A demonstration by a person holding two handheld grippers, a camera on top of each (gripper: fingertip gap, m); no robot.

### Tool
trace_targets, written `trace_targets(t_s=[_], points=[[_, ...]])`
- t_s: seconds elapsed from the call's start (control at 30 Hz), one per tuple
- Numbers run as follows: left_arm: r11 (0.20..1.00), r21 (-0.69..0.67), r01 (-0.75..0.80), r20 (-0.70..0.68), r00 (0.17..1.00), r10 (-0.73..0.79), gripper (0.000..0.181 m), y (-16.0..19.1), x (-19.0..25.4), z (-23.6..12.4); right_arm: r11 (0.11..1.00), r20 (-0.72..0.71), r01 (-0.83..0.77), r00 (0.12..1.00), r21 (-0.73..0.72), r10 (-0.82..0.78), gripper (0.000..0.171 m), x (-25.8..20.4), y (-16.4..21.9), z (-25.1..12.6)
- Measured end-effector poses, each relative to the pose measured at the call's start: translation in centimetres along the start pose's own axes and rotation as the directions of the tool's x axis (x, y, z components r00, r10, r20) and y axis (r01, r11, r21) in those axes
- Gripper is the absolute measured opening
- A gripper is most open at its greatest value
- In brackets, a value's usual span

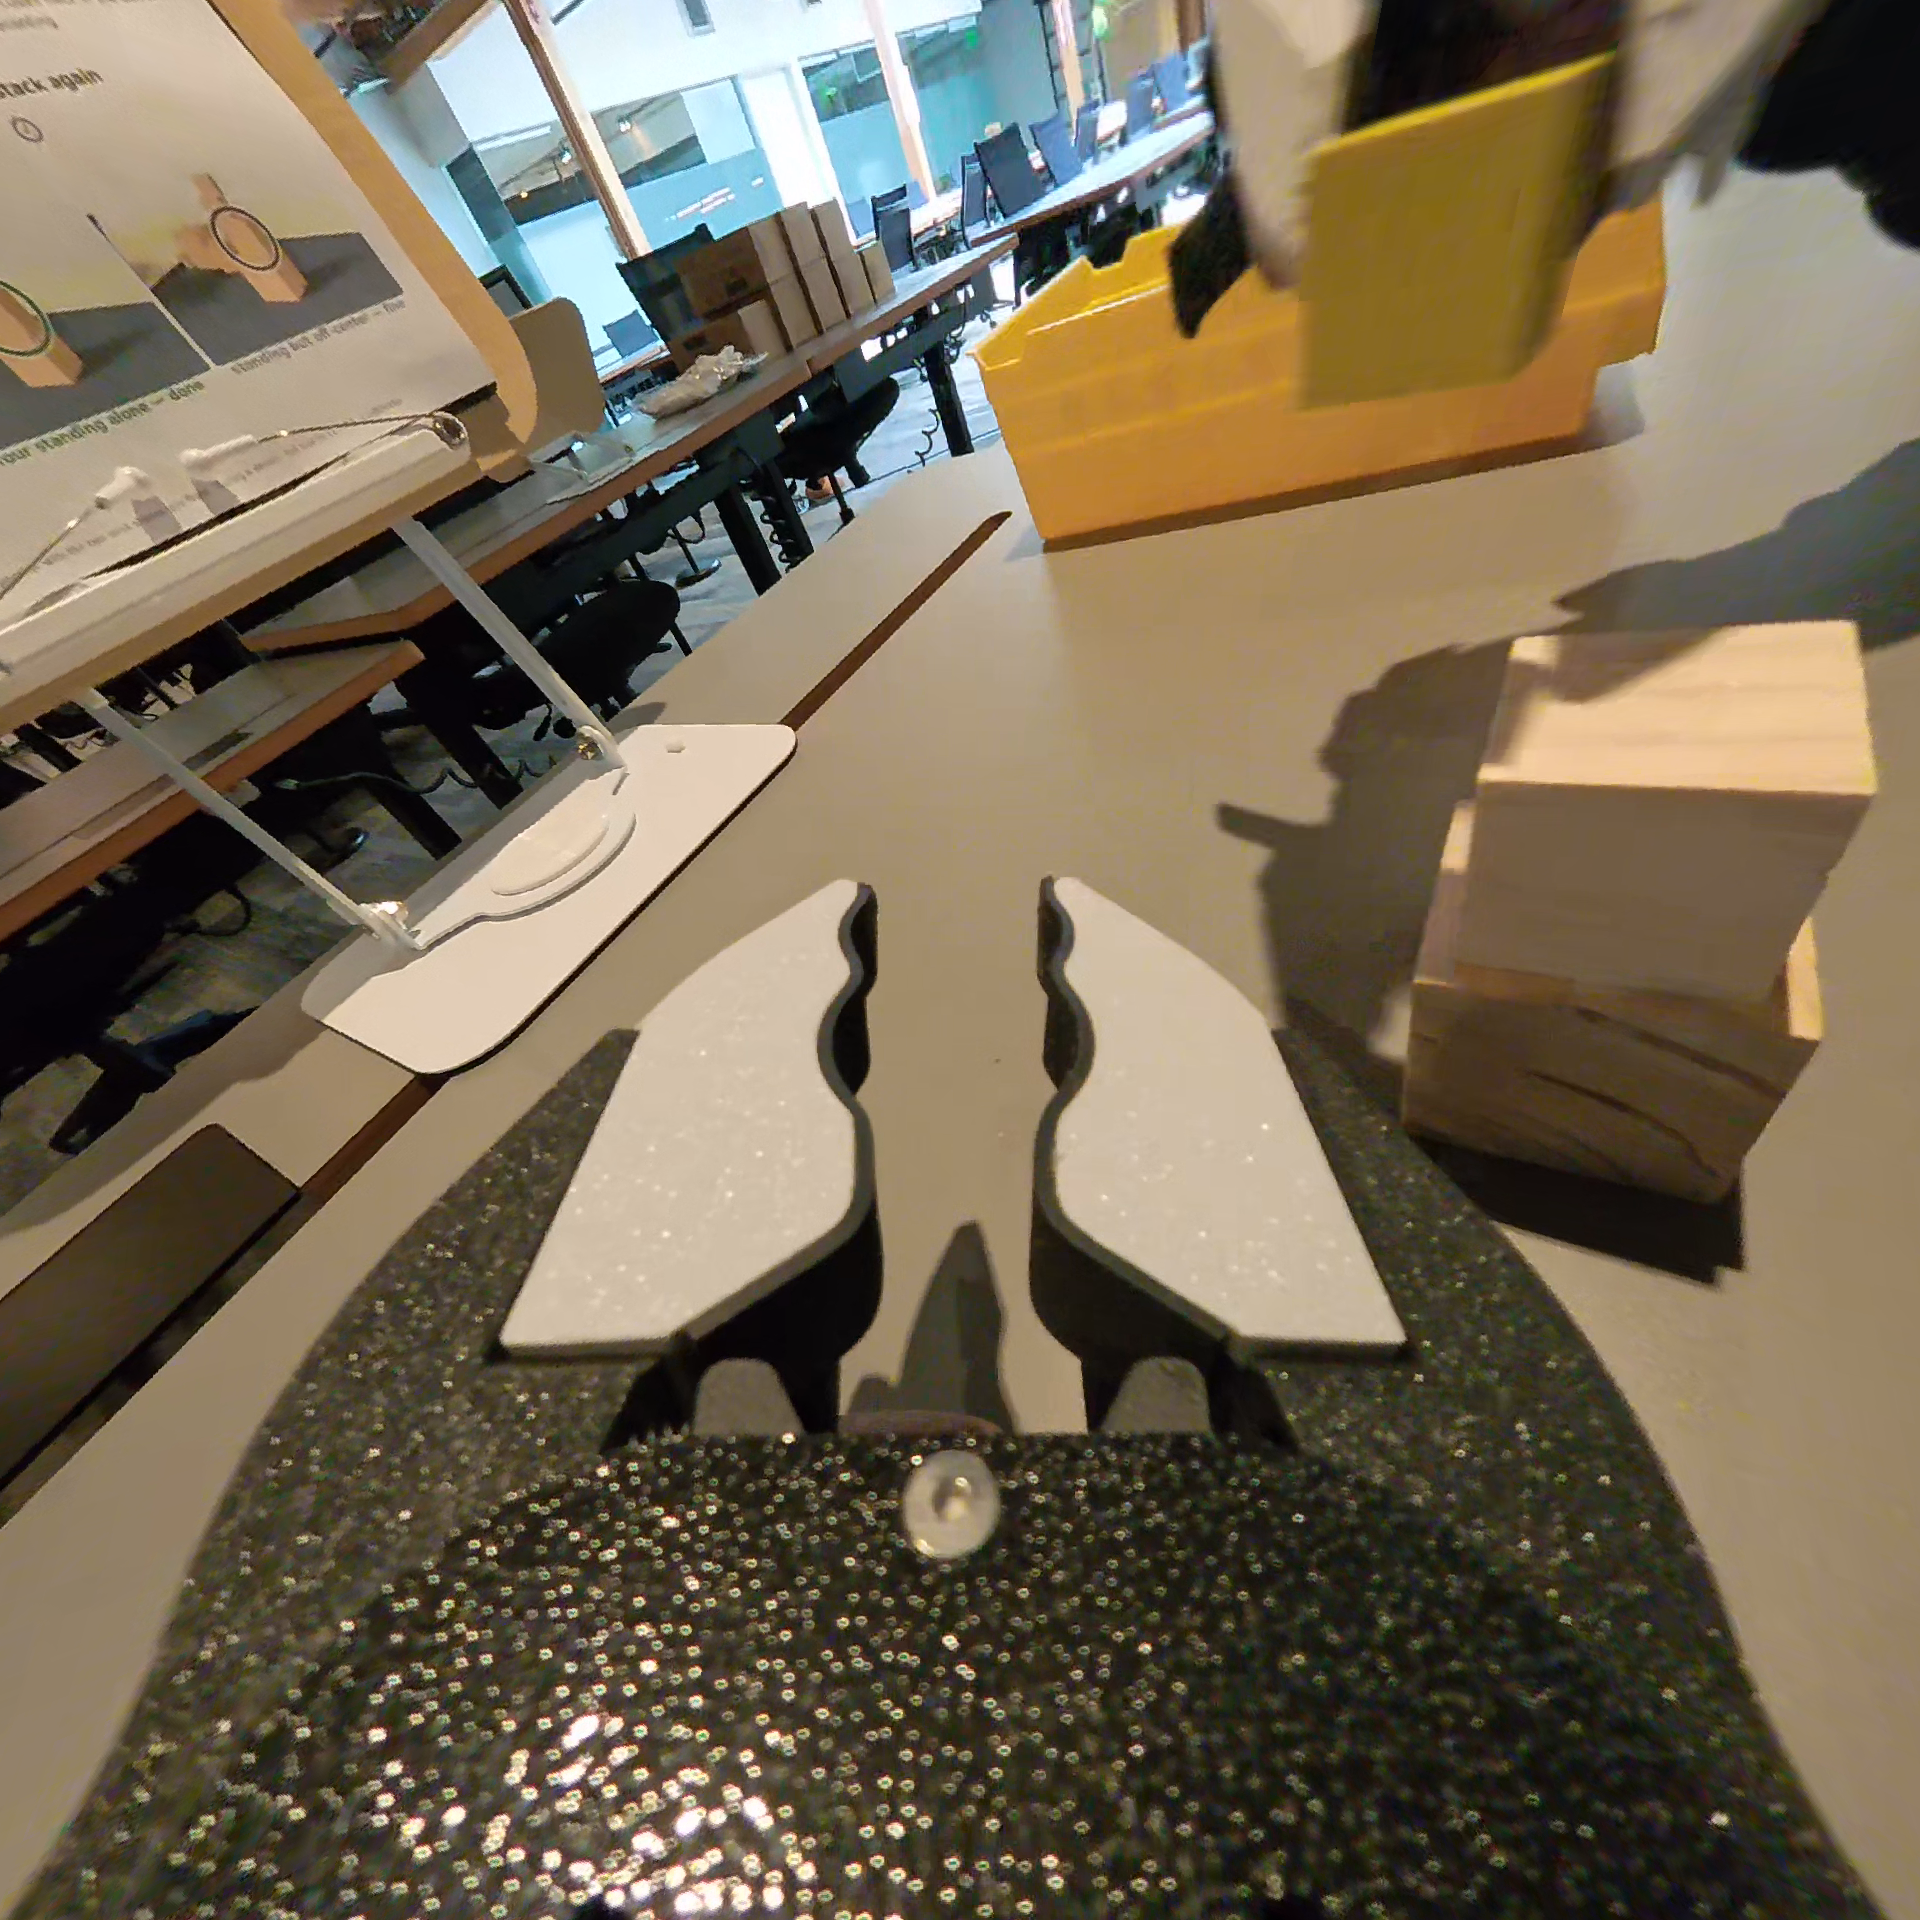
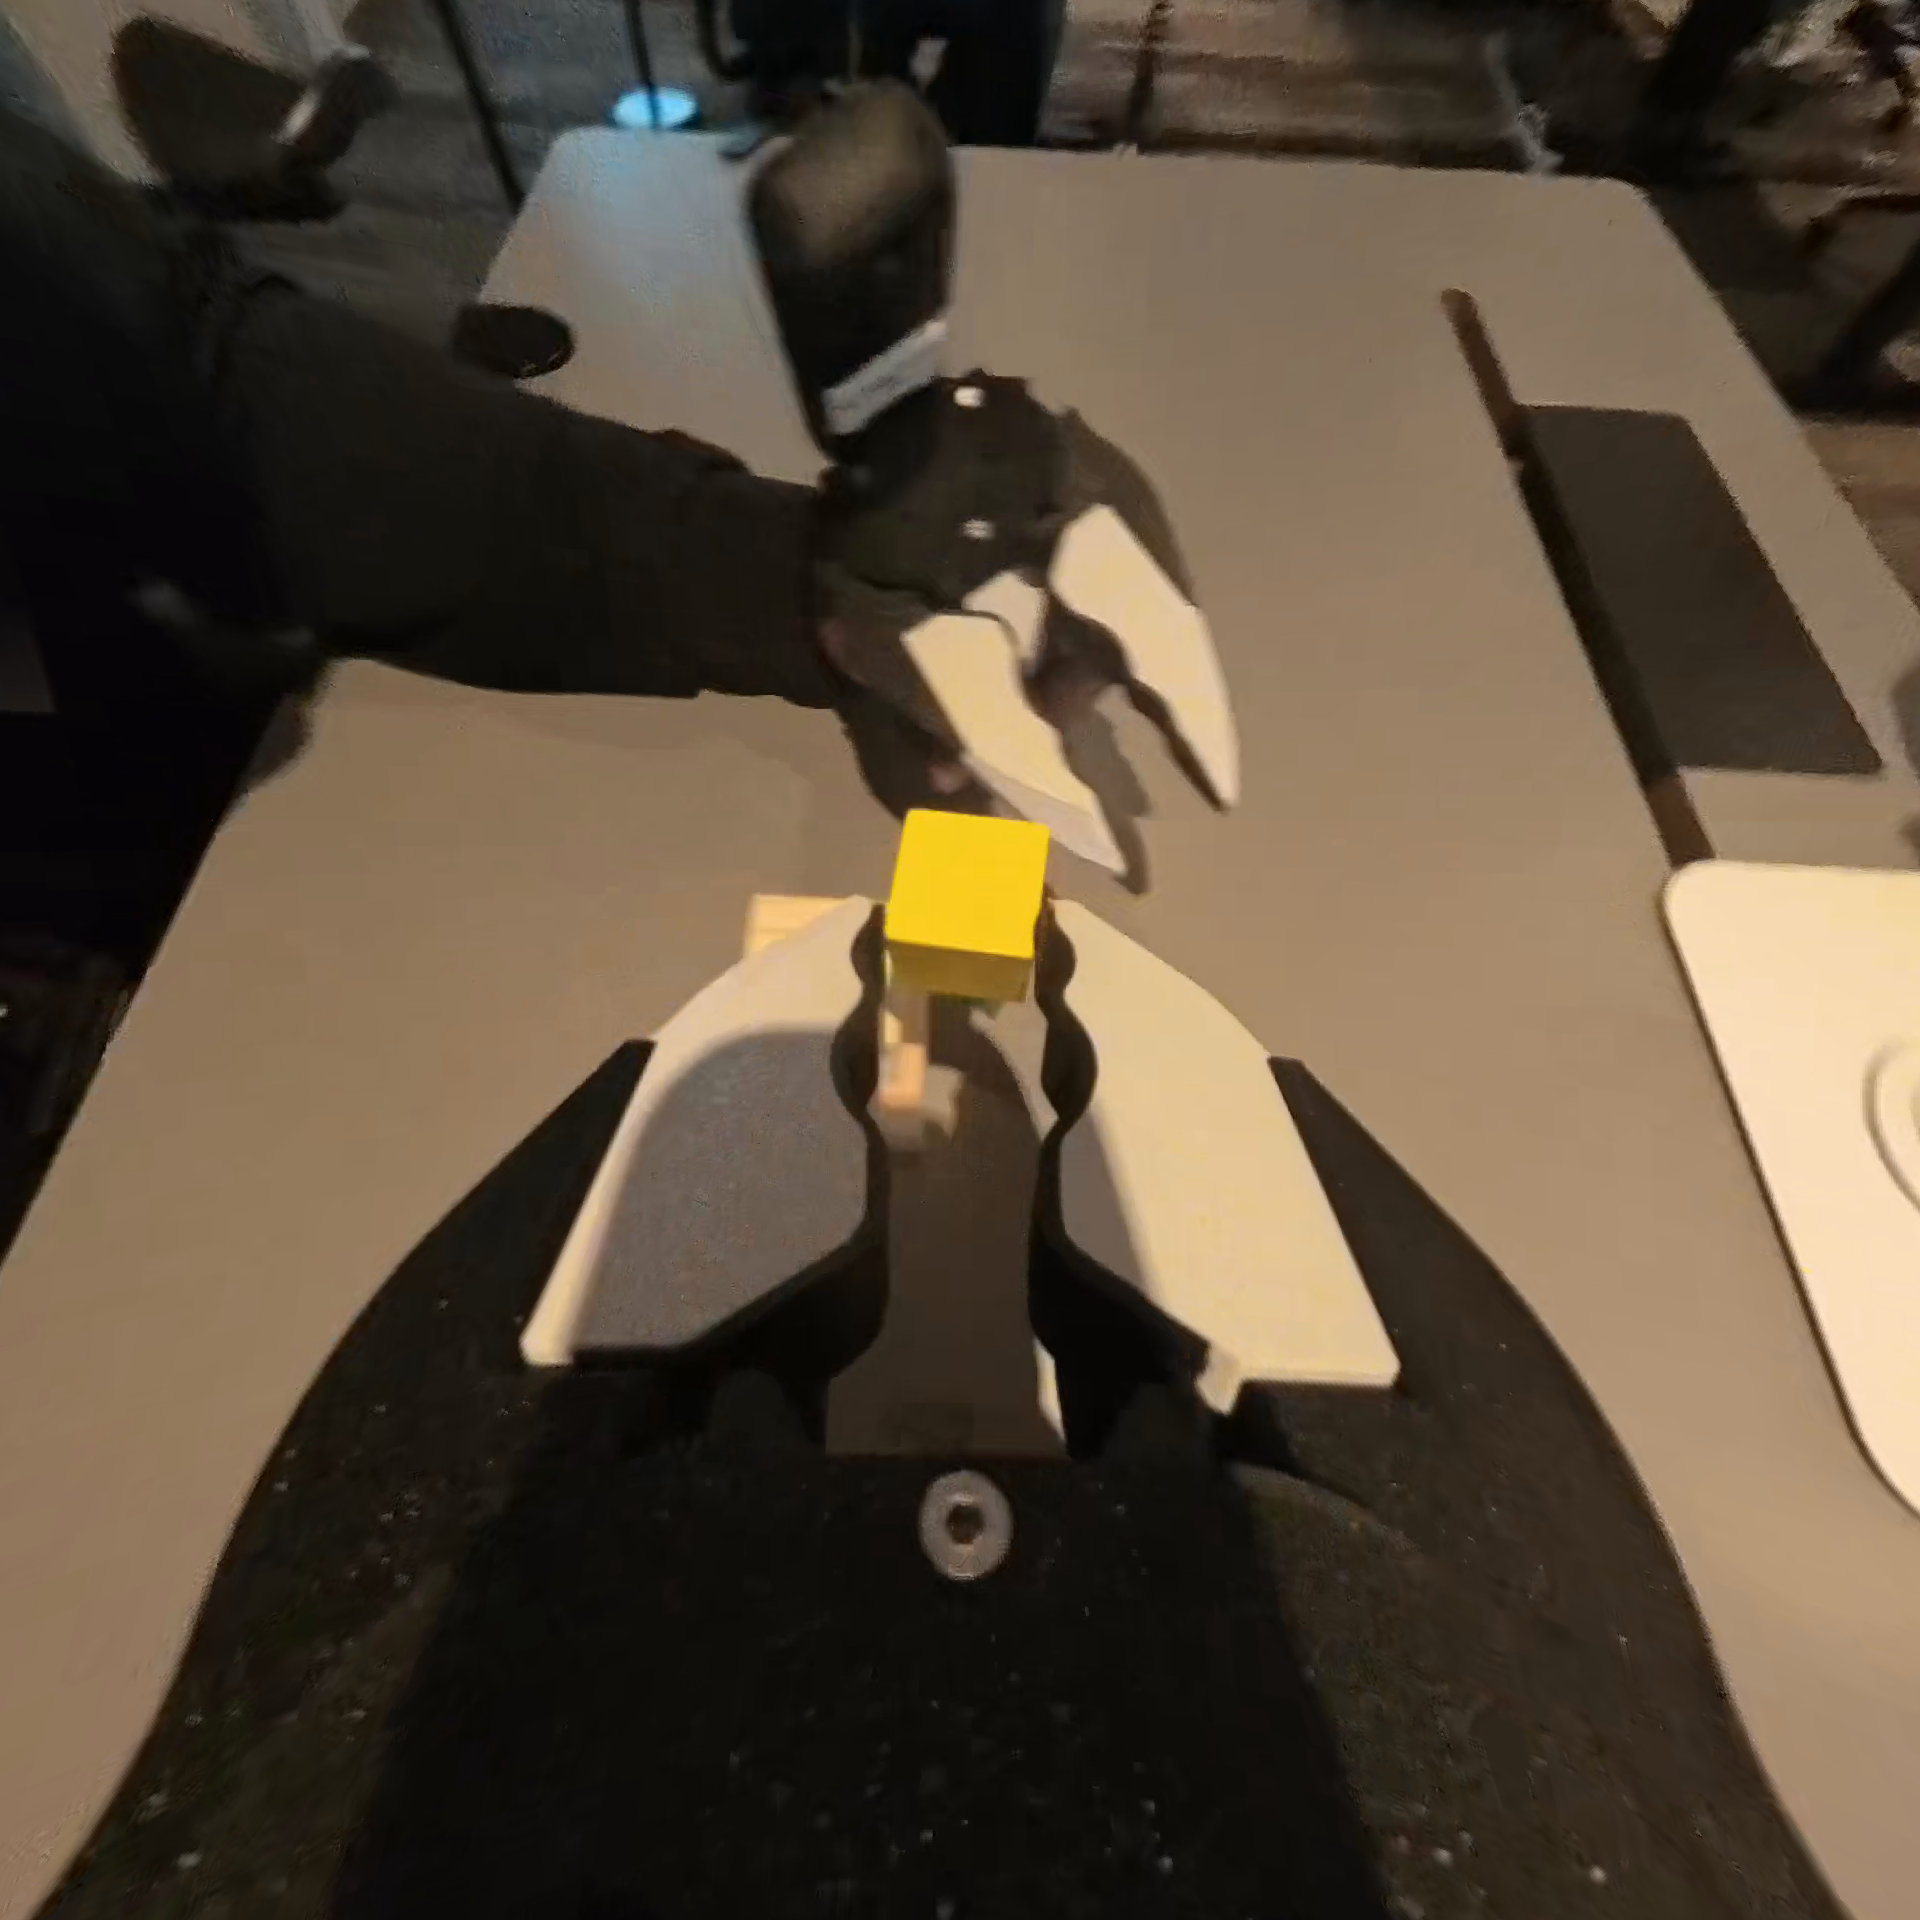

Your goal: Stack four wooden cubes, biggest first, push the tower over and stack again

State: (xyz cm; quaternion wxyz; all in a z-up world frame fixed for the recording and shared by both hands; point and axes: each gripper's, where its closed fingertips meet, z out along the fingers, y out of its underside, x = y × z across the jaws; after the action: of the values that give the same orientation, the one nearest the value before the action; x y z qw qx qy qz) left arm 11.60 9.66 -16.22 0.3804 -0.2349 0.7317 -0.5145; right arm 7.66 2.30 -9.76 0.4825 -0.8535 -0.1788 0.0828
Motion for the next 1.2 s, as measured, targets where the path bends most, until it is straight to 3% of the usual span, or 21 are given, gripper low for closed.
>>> trace_targets(t_s=[0.27,1.2], points=[[1.0,0.01,0.009,-0.003,1.0,-0.009,0.029,-0.1,-0.1,-0.1,0.989,0.11,0.092,0.991,-0.114,-0.08,0.027,-4.4,0.2,2.8],[1.0,-0.004,-0.017,-0.008,1.0,0.017,0.029,0.0,0.2,0.0,0.982,0.13,0.049,0.991,-0.184,-0.025,0.028,-3.7,2.7,3.6]])
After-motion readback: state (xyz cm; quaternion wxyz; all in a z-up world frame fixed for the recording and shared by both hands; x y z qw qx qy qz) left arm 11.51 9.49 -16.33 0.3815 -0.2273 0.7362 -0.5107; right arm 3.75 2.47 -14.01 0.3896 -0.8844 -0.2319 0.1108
